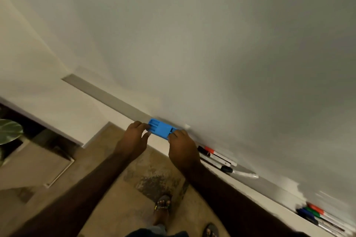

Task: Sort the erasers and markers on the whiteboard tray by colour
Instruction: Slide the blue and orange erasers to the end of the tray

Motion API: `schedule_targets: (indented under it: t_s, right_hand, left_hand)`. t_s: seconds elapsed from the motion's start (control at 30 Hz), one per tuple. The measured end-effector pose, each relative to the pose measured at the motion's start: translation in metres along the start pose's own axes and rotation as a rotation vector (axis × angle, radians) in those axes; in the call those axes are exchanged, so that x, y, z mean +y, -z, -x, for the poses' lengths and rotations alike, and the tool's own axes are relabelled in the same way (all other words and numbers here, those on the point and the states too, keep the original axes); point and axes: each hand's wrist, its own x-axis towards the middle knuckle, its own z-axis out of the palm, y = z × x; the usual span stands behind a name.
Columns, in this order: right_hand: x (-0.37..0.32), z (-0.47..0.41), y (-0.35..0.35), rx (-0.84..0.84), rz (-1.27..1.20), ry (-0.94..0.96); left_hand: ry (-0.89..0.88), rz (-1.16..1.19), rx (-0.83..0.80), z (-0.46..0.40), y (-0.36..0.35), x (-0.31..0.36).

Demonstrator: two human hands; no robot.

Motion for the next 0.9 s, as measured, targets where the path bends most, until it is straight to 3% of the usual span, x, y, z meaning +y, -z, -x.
schedule_targets:
  t_s: [0.37, 0.73, 0.9]
  right_hand:
    - [-0.039, -0.088, -0.039, -0.117, 0.04, -0.029]
    - [-0.039, -0.103, -0.071, -0.16, 0.086, -0.065]
    - [-0.036, -0.098, -0.07, -0.134, 0.087, -0.046]
  left_hand:
    - [0.061, -0.044, -0.065, -0.058, 0.016, -0.061]
    - [0.059, -0.067, -0.046, -0.06, 0.003, -0.084]
    - [0.163, -0.087, -0.023, -0.058, -0.003, -0.08]
